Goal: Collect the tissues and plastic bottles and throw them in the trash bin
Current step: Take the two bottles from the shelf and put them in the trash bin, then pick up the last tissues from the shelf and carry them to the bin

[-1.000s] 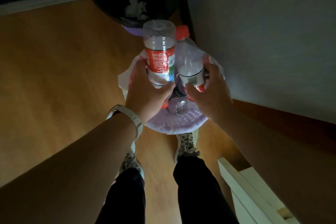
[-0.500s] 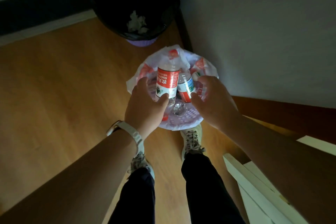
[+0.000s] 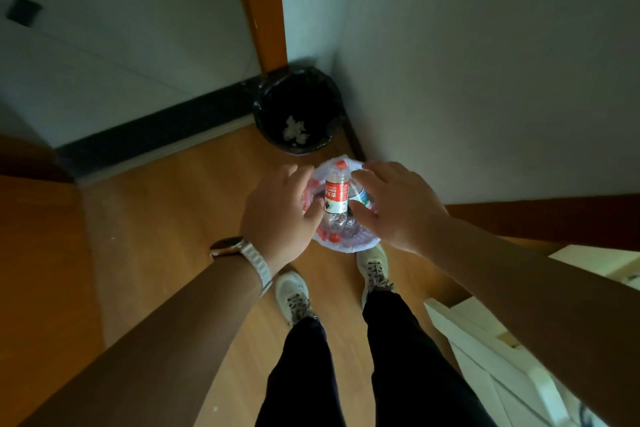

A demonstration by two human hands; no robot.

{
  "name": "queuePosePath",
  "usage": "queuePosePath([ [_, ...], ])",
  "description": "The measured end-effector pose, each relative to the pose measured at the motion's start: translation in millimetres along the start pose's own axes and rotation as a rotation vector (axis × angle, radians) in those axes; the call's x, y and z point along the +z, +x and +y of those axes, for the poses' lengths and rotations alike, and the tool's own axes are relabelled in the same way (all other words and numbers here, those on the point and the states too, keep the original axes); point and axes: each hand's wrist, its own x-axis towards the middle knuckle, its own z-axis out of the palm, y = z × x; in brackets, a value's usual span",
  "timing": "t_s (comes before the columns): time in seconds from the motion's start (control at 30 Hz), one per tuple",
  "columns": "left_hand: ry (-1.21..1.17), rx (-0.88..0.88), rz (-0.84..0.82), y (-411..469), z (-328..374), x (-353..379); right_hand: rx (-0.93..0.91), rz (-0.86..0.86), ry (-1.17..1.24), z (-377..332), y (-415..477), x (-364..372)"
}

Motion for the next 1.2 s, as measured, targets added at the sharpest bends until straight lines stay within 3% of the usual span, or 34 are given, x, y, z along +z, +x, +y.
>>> queuePosePath([
  [0.3,0.205,0.015,0.125,-78.0,31.9,-122.8,-0.181,0.057,-0.077,-58.6,-39.0,-128.3],
  [0.83,0.410,-0.465,0.318,-213.0,164.6,-175.5,-0.675,0.054,-0.153,-78.5,-95.5,-224.7],
  [1.2,0.416,-0.832,0.563,-379.2,219.6,-168.9,-1.161,-0.037,-0.212,-186.9,-177.7,-237.5],
])
